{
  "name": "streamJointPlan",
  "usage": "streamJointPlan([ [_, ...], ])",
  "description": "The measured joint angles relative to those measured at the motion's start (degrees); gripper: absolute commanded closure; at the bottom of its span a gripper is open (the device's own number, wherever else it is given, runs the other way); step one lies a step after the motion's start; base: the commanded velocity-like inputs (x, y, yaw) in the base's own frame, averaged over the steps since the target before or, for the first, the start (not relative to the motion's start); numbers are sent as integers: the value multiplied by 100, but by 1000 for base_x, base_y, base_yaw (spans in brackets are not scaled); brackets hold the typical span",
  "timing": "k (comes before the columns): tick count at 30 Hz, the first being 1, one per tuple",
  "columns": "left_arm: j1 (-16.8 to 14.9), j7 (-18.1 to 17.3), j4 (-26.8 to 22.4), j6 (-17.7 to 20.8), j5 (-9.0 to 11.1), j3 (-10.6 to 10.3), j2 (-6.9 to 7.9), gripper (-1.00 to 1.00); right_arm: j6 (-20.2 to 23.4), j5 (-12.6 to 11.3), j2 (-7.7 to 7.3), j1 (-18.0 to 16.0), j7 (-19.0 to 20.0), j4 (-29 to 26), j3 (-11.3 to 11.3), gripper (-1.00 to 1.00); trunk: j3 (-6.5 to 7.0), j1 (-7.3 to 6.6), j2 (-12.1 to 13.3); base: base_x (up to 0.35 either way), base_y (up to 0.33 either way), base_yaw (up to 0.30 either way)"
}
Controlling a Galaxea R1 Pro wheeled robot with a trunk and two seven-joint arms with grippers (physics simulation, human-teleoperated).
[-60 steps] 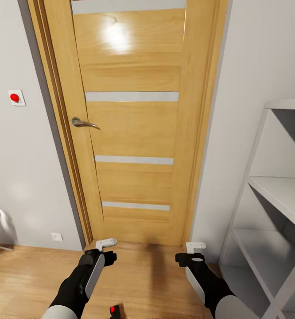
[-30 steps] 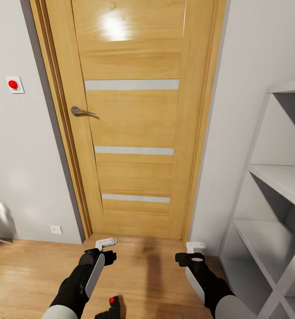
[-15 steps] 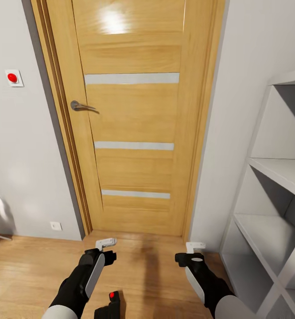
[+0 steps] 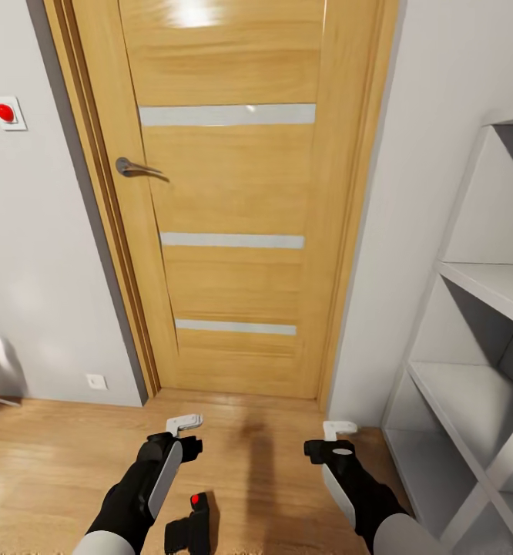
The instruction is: Attach the digital camera to the camera tripod in the bedroom.
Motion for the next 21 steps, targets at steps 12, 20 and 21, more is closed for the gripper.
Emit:
streamJointPlan([
  [12,0,8,0,-15,-6,0,8,-100,-35,0,16,0,0,0,5,-100,-266,31,-16,0,0,0],
  [20,0,9,2,-16,-6,1,6,-100,-35,0,18,0,0,2,7,-100,-444,52,-27,0,0,0],
  [21,0,9,3,-16,-6,1,6,-100,-34,0,18,0,1,3,7,-100,-466,54,-28,0,0,0],
])
